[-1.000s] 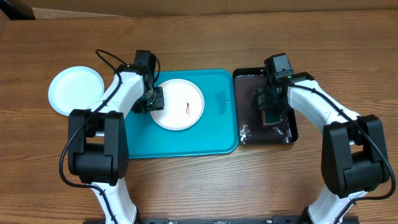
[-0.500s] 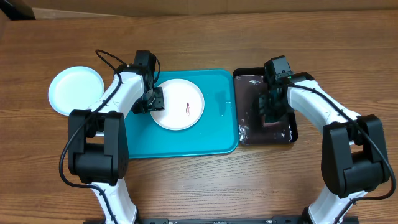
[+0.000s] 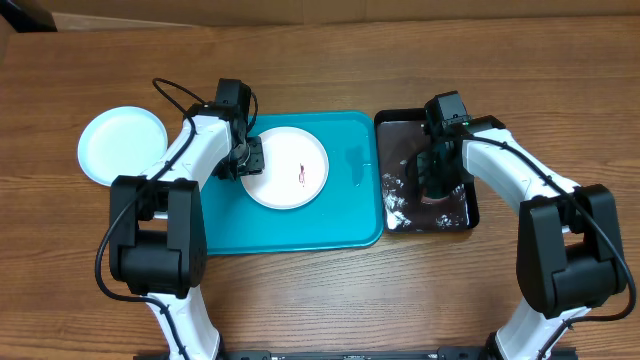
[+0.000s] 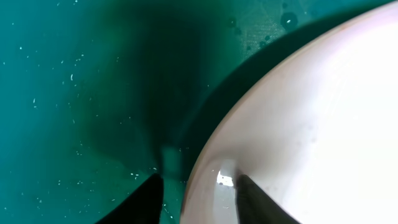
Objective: Clean dirty plates on tray and stack at the side
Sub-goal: 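Grasp the green sponge with the right gripper and lift it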
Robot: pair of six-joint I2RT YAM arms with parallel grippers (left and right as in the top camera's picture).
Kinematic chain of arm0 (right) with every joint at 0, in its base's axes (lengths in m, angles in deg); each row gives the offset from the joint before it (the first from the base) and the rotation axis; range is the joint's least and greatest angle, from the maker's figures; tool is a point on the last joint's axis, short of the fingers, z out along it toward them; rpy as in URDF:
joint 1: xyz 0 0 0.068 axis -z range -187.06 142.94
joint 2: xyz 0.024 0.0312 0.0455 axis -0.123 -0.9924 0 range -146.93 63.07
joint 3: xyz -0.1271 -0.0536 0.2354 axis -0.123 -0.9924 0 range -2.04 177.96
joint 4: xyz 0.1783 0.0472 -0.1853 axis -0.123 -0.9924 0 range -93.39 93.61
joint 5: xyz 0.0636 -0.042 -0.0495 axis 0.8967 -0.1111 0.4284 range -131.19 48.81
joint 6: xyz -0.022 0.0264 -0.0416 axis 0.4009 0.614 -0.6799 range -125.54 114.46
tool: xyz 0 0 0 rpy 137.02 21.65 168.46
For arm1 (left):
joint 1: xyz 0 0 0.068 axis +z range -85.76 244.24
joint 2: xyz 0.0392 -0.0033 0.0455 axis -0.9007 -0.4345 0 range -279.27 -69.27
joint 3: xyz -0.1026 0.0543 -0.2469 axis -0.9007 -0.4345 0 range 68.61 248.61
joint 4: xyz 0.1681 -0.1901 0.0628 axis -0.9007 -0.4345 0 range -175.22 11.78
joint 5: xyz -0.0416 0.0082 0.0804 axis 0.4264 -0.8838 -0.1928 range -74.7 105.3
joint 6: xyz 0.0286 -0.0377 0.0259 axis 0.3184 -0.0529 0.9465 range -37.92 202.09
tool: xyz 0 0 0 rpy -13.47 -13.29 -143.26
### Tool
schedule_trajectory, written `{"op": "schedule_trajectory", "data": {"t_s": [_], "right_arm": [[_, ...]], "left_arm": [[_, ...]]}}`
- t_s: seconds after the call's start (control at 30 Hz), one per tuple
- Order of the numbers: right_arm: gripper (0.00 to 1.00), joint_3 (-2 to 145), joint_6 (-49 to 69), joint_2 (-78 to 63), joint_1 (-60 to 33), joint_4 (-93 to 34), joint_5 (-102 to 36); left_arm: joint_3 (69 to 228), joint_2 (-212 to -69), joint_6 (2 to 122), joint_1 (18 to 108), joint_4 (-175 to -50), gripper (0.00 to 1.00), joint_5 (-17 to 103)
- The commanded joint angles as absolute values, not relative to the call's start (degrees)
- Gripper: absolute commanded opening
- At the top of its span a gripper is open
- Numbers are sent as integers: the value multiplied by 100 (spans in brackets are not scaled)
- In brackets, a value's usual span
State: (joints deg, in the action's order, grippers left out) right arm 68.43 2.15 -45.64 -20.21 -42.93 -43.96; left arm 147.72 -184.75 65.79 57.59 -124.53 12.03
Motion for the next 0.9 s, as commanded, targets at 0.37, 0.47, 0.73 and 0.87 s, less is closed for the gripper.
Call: {"op": "schedule_trajectory", "data": {"t_s": [0.37, 0.47, 0.73, 0.87], "right_arm": [[4, 7136, 191, -4397, -2019, -4654, -4363], [4, 7267, 191, -4397, -2019, -4829, -4363], [4, 7436, 193, -4397, -2019, -4997, -4363], [4, 7532, 191, -4397, -2019, -5107, -4363]], "left_arm": [[14840, -18302, 6573, 5759, -12905, 4, 1614], [14838, -18302, 6531, 5757, -12942, 4, 1961], [14838, -18302, 6406, 5805, -12827, 9, 1931], [14840, -18302, 6409, 5824, -12846, 4, 2186]]}}
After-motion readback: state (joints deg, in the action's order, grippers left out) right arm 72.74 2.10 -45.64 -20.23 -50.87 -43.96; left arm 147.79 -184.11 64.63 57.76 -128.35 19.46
